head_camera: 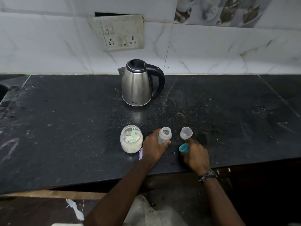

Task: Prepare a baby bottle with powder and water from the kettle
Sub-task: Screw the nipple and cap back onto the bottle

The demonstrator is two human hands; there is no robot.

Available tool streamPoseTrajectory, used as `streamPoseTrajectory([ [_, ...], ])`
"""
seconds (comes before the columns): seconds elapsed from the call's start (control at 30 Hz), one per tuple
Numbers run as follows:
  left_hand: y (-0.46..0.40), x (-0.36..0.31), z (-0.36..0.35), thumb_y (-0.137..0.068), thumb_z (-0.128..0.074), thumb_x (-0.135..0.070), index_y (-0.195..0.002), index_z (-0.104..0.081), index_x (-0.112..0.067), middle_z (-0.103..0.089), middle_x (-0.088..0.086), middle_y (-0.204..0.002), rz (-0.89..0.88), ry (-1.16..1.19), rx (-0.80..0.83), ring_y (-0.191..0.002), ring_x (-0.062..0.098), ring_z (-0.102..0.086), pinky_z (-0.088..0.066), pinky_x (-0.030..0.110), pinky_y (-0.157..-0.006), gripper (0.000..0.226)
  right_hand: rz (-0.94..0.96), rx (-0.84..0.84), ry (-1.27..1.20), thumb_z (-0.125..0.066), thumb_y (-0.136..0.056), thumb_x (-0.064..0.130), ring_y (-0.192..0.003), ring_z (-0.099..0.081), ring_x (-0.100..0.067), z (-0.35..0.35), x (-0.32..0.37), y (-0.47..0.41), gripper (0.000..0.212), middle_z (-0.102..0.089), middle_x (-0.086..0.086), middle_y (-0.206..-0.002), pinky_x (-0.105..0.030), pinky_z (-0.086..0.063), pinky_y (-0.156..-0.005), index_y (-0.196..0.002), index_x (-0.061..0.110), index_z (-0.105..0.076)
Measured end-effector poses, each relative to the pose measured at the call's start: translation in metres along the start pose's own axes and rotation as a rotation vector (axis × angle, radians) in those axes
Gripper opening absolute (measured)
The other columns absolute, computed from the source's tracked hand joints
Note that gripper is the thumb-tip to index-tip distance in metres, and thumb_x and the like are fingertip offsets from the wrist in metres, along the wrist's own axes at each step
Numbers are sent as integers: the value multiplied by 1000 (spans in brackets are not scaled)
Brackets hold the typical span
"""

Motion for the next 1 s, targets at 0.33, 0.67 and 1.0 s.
streamPoseTrajectory([
  [0.33,-1,0,1,-73,-80,-50,-119,-66,-25,-77,-2,-106,-31,-25,-15,-96,20,-74,-59,42,-81,54,102,-66,-373,-89,-65,26,-91,-63,-15,54,26,-15,64,-64,2,-106,-28,-52,-80,-120,17,-56],
  [0.67,-1,-1,2,-73,-77,-51,-120,-66,-23,-78,-2,-101,-27,-2,8,-91,18,-73,-59,41,-77,55,404,15,54,-82,-71,25,-106,-60,-24,74,78,-36,51,-63,-3,-116,-33,-48,-82,-119,21,-63],
  [1.0,-4,-1,1,-73,-77,-50,-118,-66,-19,-78,1,-103,-15,-36,15,-93,23,-74,-58,43,-78,56,520,94,224,-76,-70,13,-109,-59,-27,70,97,-39,53,-62,-5,-117,-38,-50,-84,-121,21,-65],
])
Point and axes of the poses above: each hand's wrist, its own y-axis away from the middle knuckle, its own z-axis out of the back of the hand, x = y × z, the point moved 2 cm from there along -y, towards the middle knuckle
